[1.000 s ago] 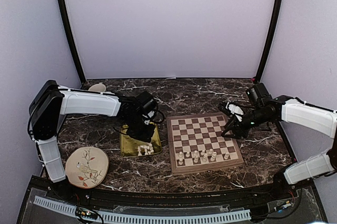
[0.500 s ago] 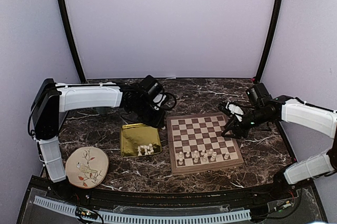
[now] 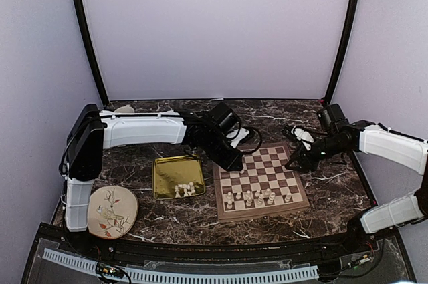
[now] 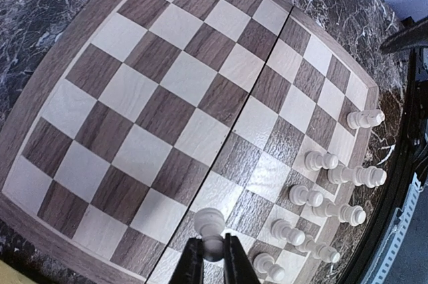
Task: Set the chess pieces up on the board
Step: Place the pawn on the chessboard, then pick up the pawn from the chessboard.
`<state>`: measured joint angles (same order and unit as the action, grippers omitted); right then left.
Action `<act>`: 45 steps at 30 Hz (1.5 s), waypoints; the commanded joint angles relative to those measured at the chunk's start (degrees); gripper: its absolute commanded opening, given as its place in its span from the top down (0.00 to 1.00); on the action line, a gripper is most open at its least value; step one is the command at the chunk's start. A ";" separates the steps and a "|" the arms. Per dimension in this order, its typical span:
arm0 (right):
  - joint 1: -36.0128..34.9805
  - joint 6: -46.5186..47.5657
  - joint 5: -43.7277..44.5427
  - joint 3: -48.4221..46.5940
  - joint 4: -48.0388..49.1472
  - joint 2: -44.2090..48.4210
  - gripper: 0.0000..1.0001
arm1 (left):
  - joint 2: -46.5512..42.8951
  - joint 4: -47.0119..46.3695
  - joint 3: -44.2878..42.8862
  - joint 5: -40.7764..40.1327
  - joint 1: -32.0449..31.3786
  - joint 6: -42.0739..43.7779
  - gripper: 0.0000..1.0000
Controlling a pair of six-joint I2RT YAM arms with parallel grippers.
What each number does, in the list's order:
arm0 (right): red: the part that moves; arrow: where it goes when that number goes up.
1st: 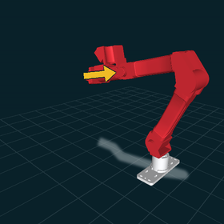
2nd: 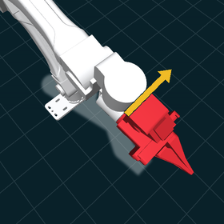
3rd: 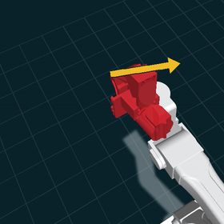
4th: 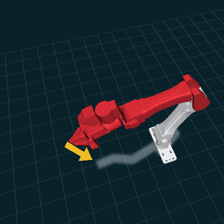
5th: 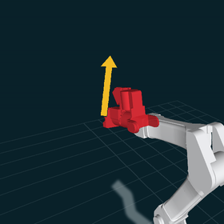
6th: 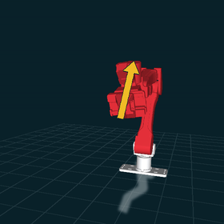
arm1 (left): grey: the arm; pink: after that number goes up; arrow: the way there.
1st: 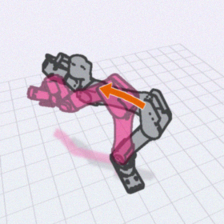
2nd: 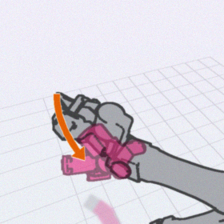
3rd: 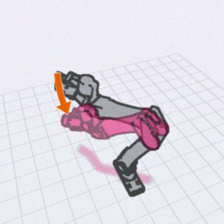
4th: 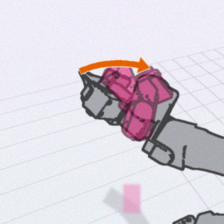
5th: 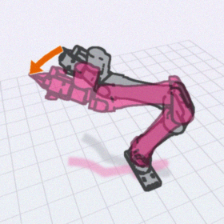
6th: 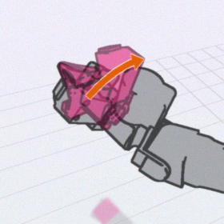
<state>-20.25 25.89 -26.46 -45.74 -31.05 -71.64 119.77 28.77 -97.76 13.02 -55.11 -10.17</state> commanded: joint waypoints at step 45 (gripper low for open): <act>-10.64 13.81 2.60 -19.02 -8.40 -13.79 0.59 | -16.58 -17.78 24.10 1.38 2.43 0.98 0.61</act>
<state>-30.57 40.25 -23.07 -62.43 -40.27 -84.47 104.05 15.51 -75.55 10.83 -50.24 -12.88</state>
